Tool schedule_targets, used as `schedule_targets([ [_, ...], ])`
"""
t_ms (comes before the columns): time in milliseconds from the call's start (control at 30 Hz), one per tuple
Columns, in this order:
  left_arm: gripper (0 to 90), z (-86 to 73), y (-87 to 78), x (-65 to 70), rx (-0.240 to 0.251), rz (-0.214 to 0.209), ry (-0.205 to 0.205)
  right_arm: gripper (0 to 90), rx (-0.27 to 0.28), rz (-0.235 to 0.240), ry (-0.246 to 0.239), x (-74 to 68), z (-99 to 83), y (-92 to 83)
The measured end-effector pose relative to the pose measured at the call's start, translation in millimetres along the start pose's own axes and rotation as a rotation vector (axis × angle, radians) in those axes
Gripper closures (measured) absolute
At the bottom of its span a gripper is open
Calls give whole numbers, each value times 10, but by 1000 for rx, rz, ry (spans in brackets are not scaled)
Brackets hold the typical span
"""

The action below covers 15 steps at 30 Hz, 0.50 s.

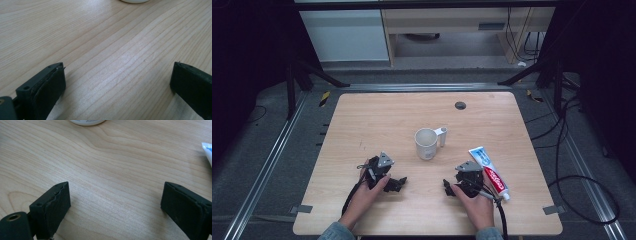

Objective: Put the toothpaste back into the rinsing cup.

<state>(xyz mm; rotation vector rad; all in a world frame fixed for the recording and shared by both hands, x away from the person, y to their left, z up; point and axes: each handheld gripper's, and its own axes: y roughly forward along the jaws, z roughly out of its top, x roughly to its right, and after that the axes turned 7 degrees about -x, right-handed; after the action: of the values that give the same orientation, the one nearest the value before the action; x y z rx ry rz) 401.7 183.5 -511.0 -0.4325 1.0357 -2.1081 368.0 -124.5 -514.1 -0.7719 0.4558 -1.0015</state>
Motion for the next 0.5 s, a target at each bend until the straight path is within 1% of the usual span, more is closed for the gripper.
schedule_targets([
  [100, 0, 1, 0, -1, -1, -1, 0, 90, 0, -2, 10, -4, 4, 4],
  [200, 0, 3, 1, -2, -1, -1, 0, 92, -1, 1, 3, 4, 4, 3],
  [300, 0, 13, 10, -10, 0, -2, 1, 141, 0, 1, 1, 42, -15, -32],
  [333, 0, 18, 14, -15, -1, -3, 3, 145, -5, -2, 12, 54, -22, -61],
  [400, 0, 27, 21, -21, -1, -3, 1, 155, -10, -42, 8, 80, -37, -147],
  [467, 0, 35, 27, -27, -1, -4, 2, 177, -25, -61, 4, 115, -36, -255],
  [500, 0, 40, 33, -31, 1, -6, 1, 186, -31, -78, 5, 139, -31, -318],
])
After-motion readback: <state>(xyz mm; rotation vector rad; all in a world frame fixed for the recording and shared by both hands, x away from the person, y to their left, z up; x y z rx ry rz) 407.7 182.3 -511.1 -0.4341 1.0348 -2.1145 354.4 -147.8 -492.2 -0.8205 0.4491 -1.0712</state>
